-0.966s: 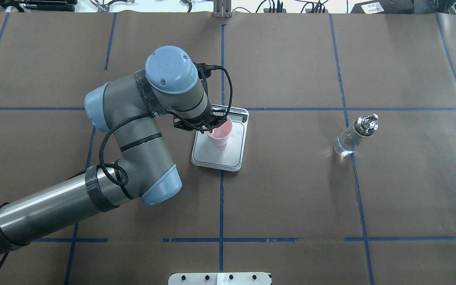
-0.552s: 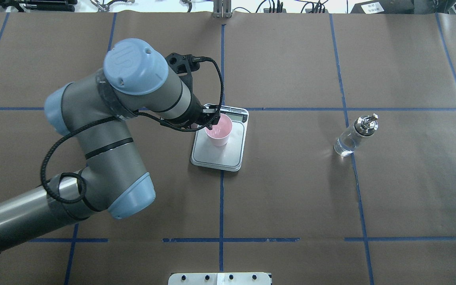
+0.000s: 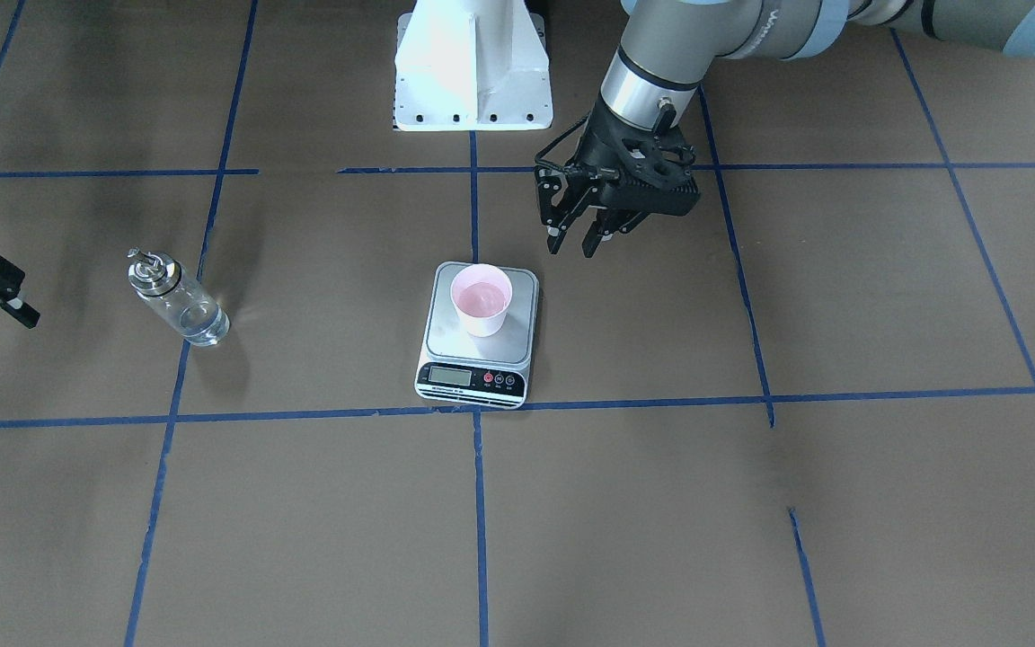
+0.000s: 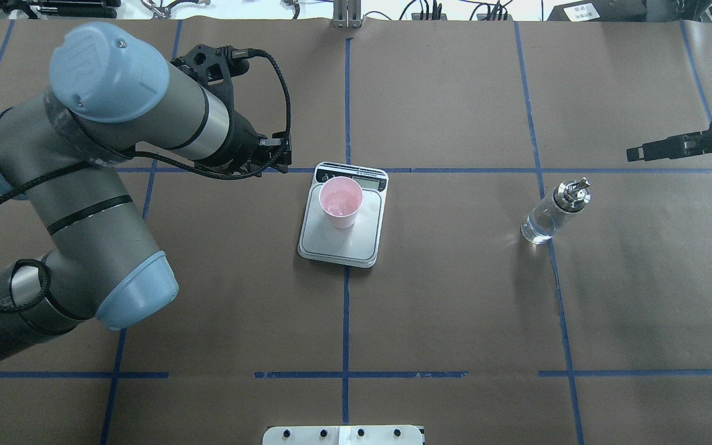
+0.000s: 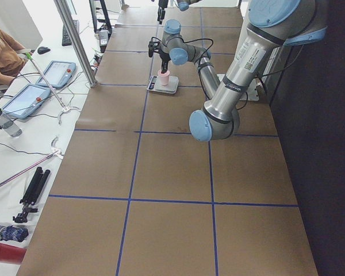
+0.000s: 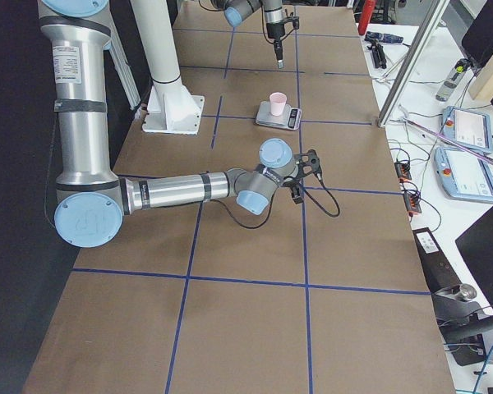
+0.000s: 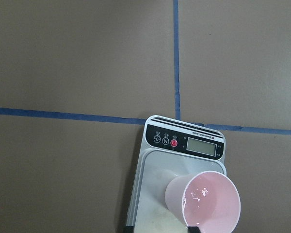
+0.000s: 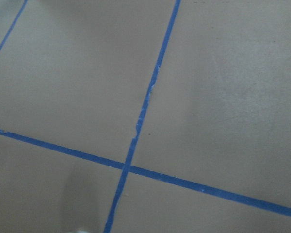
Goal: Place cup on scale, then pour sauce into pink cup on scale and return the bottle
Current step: 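Raise the left gripper off the scale while the right gripper reaches for the bottle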
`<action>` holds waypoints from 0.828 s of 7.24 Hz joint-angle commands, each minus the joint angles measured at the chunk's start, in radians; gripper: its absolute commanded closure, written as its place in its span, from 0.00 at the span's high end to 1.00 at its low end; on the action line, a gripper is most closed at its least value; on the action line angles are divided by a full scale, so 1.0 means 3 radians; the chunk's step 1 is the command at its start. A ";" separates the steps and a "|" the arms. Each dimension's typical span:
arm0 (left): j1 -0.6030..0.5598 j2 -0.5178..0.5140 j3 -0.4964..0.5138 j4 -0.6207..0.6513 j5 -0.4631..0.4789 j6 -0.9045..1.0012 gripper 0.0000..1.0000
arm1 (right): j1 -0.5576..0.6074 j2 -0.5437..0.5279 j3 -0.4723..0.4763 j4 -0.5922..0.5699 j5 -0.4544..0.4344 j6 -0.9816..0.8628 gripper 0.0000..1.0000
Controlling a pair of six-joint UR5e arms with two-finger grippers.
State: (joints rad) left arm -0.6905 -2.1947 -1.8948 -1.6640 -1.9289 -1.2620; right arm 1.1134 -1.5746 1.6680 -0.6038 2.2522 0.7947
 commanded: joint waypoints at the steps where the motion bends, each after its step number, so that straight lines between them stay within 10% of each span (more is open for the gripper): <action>1: -0.0020 0.0009 0.0006 0.0004 0.0002 -0.0002 0.48 | -0.0345 -0.0475 0.0537 0.0192 -0.0067 0.0168 1.00; 4: -0.0020 0.0004 0.0016 0.0004 -0.0003 -0.0012 0.48 | -0.0871 -0.0764 0.0923 0.0203 -0.0683 0.0189 1.00; 6: -0.0055 0.0004 -0.0014 0.0004 -0.0003 -0.0012 0.48 | -0.1753 -0.0775 0.0985 0.0202 -0.1932 0.0489 1.00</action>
State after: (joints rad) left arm -0.6995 -2.1934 -1.8930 -1.6628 -1.9289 -1.2653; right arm 0.7436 -1.8020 1.9511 -0.5430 1.9009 0.8934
